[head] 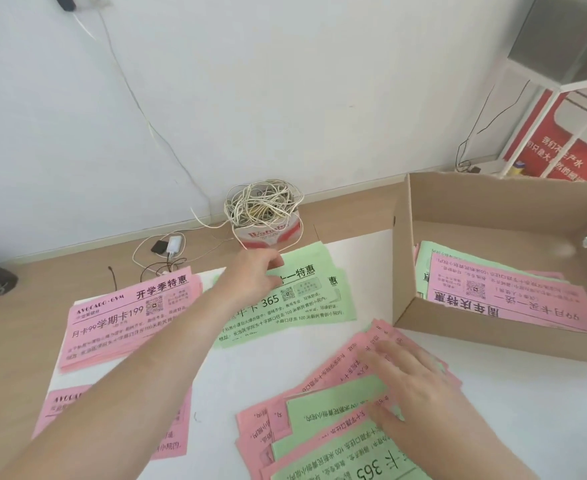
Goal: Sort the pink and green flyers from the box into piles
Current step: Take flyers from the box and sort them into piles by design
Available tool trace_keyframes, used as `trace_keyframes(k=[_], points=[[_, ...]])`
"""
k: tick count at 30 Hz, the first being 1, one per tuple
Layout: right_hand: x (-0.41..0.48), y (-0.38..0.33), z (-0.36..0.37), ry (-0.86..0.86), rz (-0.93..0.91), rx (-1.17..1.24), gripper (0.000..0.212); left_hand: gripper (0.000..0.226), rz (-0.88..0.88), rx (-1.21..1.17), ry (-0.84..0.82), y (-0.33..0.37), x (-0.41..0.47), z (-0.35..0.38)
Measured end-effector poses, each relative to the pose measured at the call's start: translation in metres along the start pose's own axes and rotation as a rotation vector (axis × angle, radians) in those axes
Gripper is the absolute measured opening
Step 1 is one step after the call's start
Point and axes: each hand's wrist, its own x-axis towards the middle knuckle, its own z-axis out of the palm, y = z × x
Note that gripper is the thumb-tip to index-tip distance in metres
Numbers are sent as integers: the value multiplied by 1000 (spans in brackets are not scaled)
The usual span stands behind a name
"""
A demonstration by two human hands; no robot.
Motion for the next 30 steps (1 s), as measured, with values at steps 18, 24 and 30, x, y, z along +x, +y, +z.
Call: trace_keyframes(k=[18, 24, 30], points=[[-29, 21, 28, -41, 7, 6, 84, 97, 184, 296, -222, 69, -193, 69], [-34, 26, 29, 160, 69, 241, 46, 82, 151, 255, -93, 70, -201, 78], [-38, 35, 9, 190, 143, 459, 31, 56, 15, 123, -79, 71, -200, 71]])
